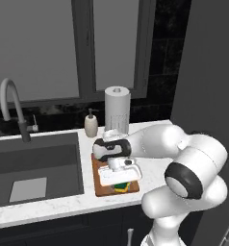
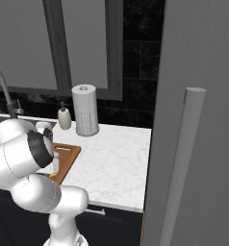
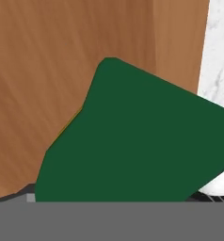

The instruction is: Pick up the sponge from the counter and clean the cutting board by briefly scrubbing or pressing down on the cutting board. Once finished, release the sponge.

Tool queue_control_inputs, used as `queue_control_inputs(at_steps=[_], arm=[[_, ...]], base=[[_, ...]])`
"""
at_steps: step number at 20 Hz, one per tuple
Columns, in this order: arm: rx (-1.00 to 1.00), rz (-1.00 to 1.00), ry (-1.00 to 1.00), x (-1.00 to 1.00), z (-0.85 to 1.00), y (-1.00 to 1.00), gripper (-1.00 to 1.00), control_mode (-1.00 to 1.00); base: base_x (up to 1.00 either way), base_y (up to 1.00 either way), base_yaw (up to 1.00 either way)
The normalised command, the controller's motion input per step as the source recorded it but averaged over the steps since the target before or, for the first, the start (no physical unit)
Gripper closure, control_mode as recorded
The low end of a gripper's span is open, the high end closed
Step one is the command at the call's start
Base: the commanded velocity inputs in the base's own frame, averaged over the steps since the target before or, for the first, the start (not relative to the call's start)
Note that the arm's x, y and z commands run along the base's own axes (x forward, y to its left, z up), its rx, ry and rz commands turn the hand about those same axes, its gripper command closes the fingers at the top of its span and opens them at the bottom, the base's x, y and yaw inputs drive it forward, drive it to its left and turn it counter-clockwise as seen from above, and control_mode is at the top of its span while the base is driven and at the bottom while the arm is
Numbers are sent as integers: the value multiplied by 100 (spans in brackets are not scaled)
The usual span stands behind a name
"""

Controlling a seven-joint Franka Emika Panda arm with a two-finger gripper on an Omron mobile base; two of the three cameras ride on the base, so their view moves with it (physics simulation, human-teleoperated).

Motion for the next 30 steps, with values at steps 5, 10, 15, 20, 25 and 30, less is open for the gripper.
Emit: queue_control_inputs(at_steps=[5, 10, 15, 20, 25, 30], arm=[[0, 0, 0, -70, 5, -2, 100, -100], [0, 0, 3, 14, 47, -7, 100, -100], [0, 0, 1, 34, 71, -4, 100, -100], [0, -1, 0, 46, 49, -23, 100, -100], [0, -5, 0, 34, 2, -73, 100, -100], [-1, -7, 0, 43, -24, -78, 100, -100]], base=[[0, 0, 0], [0, 0, 0], [0, 0, 0], [0, 0, 0], [0, 0, 0], [0, 0, 0]])
